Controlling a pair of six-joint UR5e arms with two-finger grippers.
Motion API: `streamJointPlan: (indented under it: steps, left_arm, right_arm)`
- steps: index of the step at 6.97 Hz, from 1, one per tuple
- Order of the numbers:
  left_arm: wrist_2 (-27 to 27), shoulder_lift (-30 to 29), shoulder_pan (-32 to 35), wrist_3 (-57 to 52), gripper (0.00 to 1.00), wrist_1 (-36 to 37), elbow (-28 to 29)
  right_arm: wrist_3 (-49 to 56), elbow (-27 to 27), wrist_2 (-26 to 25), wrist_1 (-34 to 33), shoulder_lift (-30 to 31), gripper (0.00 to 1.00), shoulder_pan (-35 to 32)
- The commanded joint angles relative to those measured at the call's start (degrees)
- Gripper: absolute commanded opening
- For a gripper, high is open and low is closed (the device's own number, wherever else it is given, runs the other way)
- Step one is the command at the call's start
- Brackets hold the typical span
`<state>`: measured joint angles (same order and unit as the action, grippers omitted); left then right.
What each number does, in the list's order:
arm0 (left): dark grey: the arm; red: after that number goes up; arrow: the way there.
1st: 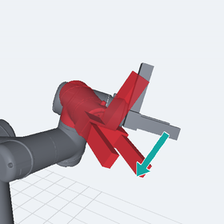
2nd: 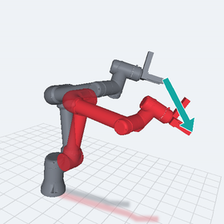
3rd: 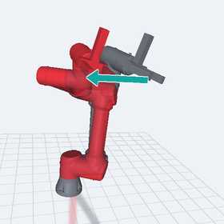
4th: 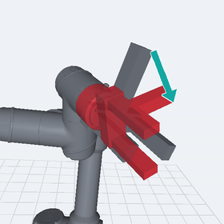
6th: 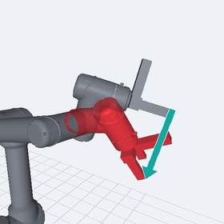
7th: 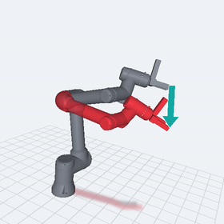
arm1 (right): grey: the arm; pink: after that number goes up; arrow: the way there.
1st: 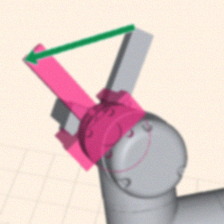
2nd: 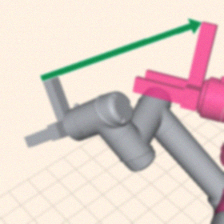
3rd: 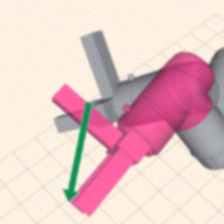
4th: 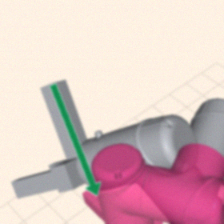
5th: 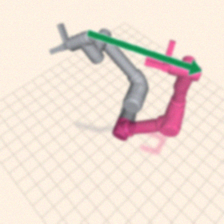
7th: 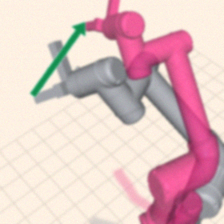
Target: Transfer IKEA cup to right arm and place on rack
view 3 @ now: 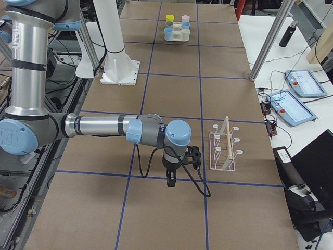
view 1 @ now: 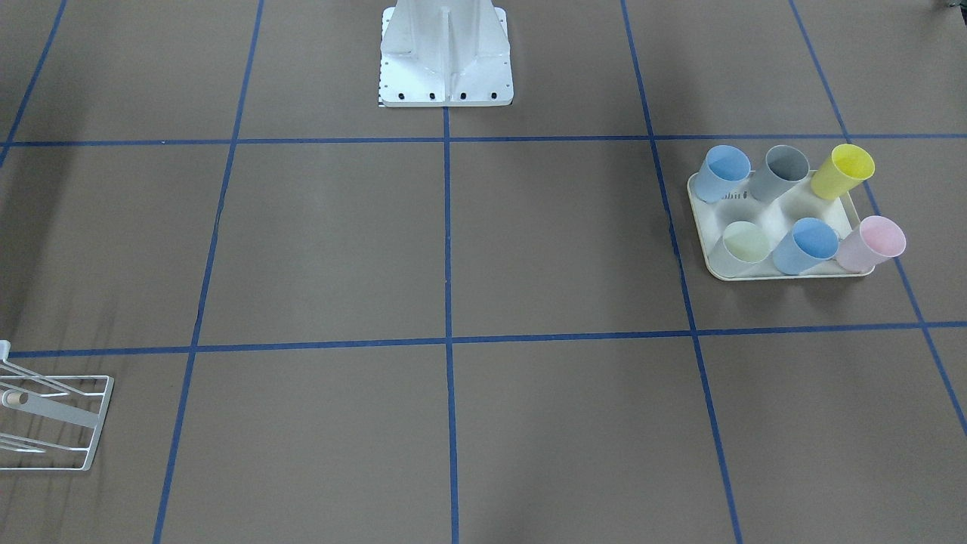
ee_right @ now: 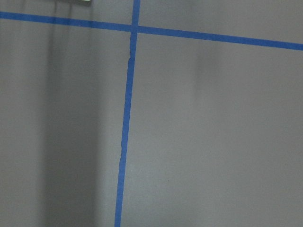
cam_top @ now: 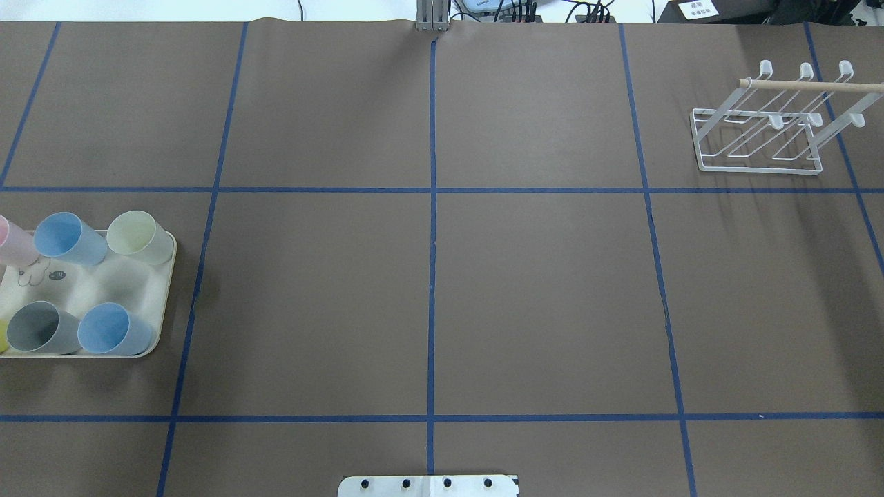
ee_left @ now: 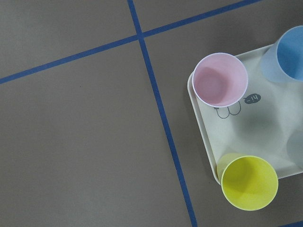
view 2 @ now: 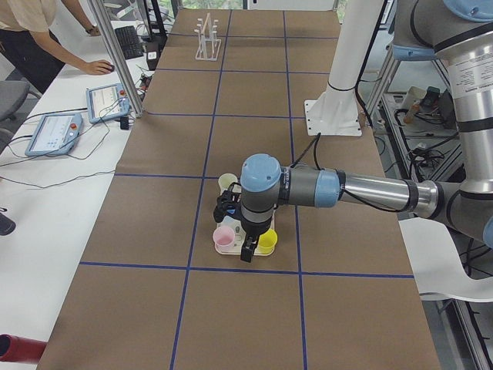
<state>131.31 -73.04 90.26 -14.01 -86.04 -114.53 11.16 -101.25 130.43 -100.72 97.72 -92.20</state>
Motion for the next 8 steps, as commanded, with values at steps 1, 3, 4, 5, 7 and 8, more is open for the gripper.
streamJointPlan:
  steps: [1, 3, 4, 5, 7, 8]
  left_arm:
    - [-0.1, -0.3, 0.0, 0.0, 1.0, 0.0, -0.2]
    - [0.0, -0.4, 0.0, 0.0, 1.0, 0.0, -0.1]
    - [-0.1, -0.8, 0.0, 0.1, 1.0, 0.0, -0.9]
    - [-0.2, -1.9, 0.0, 0.6, 1.0, 0.0, -1.0]
    - [-1.1, -4.4, 0.0, 0.4, 1.0, -0.4, -2.9]
    - [-1.2, -4.5, 0.0, 0.7, 1.0, -0.8, -2.1]
  right_arm:
    - [0.0, 0.0, 0.0, 0.0, 0.0, 1.0, 0.0]
    - [-0.3, -0.3, 0.2, 0.0, -0.1, 1.0, 0.0]
    - [-0.3, -3.0, 0.3, -0.1, 0.0, 1.0, 0.0]
    - [-0.3, -4.2, 0.4, -0.1, 0.0, 1.0, 0.0]
    - [-0.4, -4.7, 0.1, 0.0, -0.2, 1.0, 0.0]
    - [-0.6, -5.0, 0.3, 0.0, -0.5, 1.0, 0.0]
